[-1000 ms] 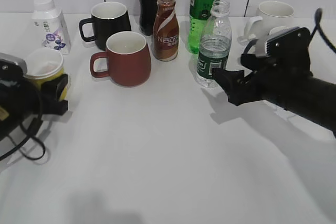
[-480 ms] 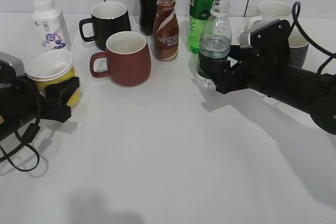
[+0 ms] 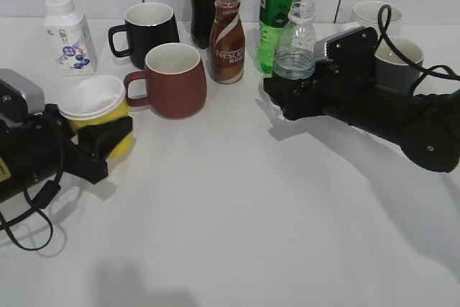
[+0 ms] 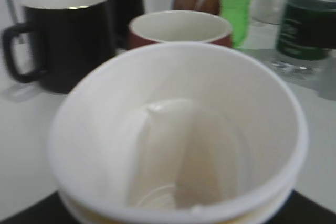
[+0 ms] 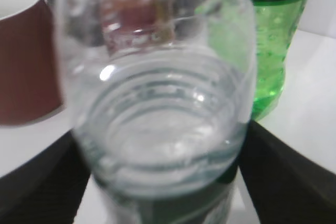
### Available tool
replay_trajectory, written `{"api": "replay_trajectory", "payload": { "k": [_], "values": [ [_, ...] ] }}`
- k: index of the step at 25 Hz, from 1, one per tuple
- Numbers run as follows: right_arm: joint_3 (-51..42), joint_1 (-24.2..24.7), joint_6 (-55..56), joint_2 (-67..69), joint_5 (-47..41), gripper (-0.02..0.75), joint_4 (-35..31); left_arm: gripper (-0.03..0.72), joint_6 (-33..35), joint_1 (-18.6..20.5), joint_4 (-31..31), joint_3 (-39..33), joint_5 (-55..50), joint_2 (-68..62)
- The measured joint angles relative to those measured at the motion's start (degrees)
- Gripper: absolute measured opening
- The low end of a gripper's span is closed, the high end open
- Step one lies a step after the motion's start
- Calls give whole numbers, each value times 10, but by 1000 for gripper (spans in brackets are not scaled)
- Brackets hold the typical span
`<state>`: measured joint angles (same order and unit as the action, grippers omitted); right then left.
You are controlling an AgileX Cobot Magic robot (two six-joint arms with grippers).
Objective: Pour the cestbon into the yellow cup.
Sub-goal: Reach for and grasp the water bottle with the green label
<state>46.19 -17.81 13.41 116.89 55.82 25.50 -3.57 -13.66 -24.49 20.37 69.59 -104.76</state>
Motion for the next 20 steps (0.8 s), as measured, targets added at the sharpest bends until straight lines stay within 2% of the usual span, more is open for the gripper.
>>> {"api": "replay_trajectory", "payload": {
  "k": [4, 10, 20],
  "values": [
    [16, 0, 2, 20, 1, 607, 2, 416, -8, 0, -36, 0, 0, 0],
    [19, -1, 2, 24, 2, 468, -1, 416, -12, -12, -72, 0, 0, 0],
    [18, -1, -25, 22, 6, 465, 0, 416, -12, -105, -61, 28, -1, 0]
  ]
}}
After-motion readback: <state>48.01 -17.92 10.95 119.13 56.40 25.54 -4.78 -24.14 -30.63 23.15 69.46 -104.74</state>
